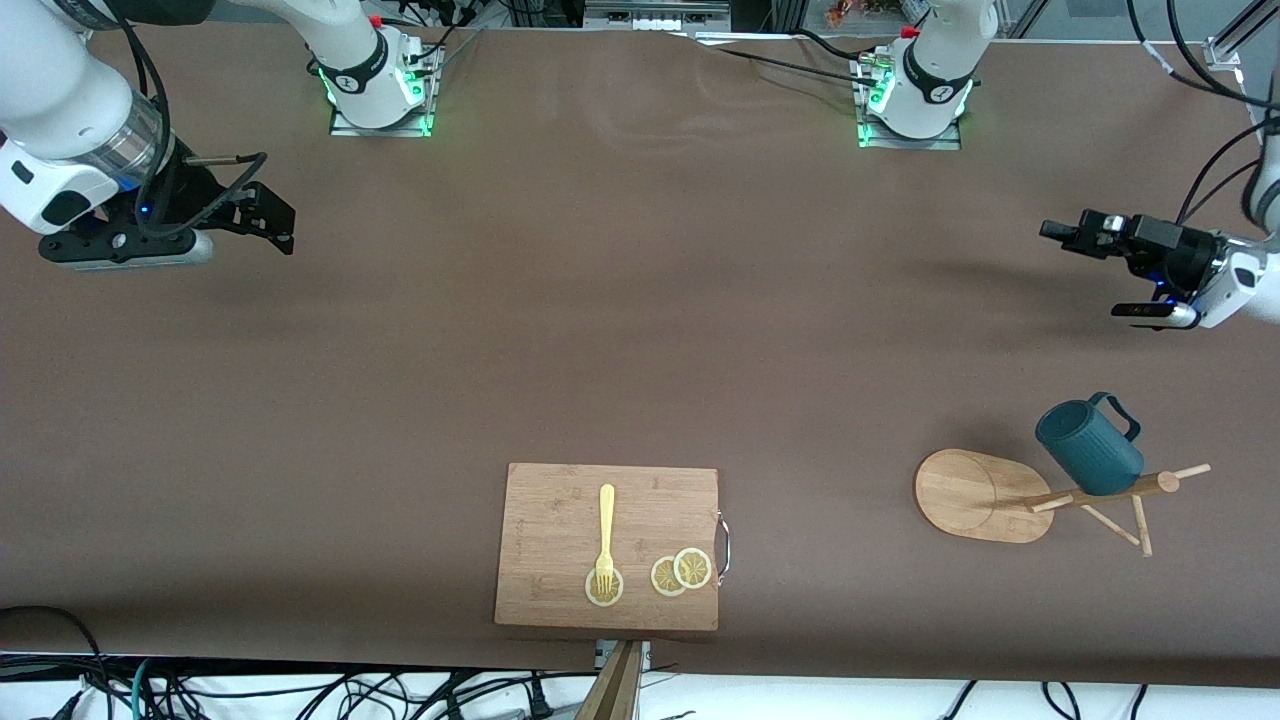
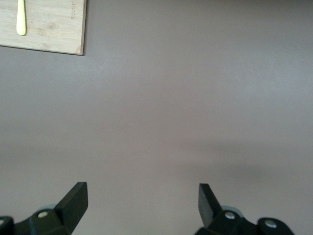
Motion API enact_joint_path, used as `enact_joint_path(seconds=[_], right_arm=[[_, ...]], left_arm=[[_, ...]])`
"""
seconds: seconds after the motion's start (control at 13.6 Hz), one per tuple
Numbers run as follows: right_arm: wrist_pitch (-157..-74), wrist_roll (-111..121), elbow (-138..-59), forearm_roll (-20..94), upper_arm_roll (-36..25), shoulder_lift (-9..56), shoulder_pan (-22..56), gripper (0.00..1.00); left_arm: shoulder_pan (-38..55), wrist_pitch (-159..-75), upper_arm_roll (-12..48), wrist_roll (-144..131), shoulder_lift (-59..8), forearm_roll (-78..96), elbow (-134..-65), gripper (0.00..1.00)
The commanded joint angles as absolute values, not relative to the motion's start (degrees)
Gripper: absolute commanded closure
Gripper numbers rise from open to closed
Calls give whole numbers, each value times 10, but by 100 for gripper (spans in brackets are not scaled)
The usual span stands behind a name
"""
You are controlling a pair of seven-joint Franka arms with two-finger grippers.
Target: Pass cup and hang on rack
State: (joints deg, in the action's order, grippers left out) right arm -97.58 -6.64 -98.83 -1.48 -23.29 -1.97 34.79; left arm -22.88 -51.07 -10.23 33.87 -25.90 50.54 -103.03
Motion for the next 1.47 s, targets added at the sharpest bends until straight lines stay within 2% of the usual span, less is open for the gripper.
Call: enact_joint_path(seconds=[0.0, 0.22, 0.44, 0.74, 1.03, 1.25, 1.4], right_arm=[[-972, -70, -977, -11, -234, -16, 351, 0], [-973, -71, -977, -11, -234, -16, 352, 0], [-973, -70, -977, -11, -234, -16, 352, 0], [-973, -69, -977, -10, -235, -16, 351, 0], [-973, -68, -977, -11, -235, -15, 351, 0], [-972, -68, -977, -11, -235, -15, 351, 0], [-973, -62, -977, -11, -235, -15, 351, 0]], left_arm=[[-166, -547, -104, 330, -196, 414, -967, 0], [-91, -632, -102, 293, -132, 305, -954, 0], [-54, -698, -68, 273, -112, 206, -908, 0], [51, -804, -63, 231, -76, 63, -897, 0], [62, -923, -58, 228, -64, 1, -877, 0], [65, -902, -48, 195, -52, -10, -846, 0], [66, -836, -28, 7, -47, -11, -827, 0]])
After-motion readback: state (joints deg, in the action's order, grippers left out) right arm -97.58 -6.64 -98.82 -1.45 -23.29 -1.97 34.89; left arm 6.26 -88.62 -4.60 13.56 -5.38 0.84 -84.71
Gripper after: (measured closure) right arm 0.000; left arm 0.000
